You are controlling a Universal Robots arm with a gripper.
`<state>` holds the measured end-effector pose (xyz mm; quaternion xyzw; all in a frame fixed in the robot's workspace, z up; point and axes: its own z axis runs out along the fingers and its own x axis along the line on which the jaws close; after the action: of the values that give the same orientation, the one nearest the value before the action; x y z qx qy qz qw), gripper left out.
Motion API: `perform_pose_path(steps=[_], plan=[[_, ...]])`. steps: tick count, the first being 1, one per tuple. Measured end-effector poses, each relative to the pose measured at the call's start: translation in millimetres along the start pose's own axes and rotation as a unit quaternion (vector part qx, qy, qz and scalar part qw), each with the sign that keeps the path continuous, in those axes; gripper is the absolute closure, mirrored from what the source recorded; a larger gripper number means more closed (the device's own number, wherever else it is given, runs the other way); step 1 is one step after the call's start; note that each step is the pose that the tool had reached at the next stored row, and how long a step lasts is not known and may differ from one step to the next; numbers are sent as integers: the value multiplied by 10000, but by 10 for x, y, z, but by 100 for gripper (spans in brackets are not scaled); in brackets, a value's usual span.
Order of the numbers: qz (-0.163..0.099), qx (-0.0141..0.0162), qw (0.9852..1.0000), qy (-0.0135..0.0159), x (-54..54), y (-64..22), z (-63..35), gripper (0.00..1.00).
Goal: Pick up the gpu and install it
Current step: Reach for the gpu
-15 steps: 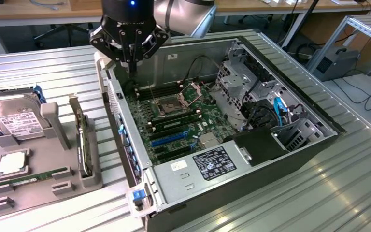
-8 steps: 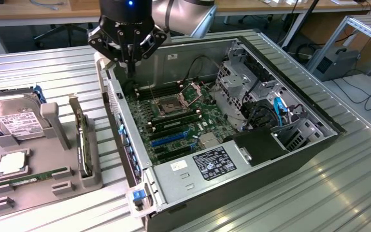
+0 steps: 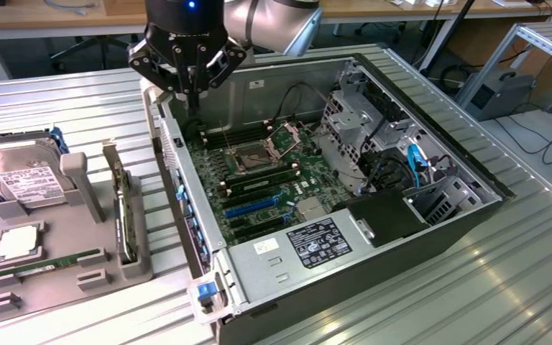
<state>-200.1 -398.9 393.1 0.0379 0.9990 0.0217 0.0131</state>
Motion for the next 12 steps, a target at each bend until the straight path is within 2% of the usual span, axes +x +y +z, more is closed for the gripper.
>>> perform_pose_path(steps=[12], plan=[[0, 0, 10000, 0, 72, -5, -2, 89]])
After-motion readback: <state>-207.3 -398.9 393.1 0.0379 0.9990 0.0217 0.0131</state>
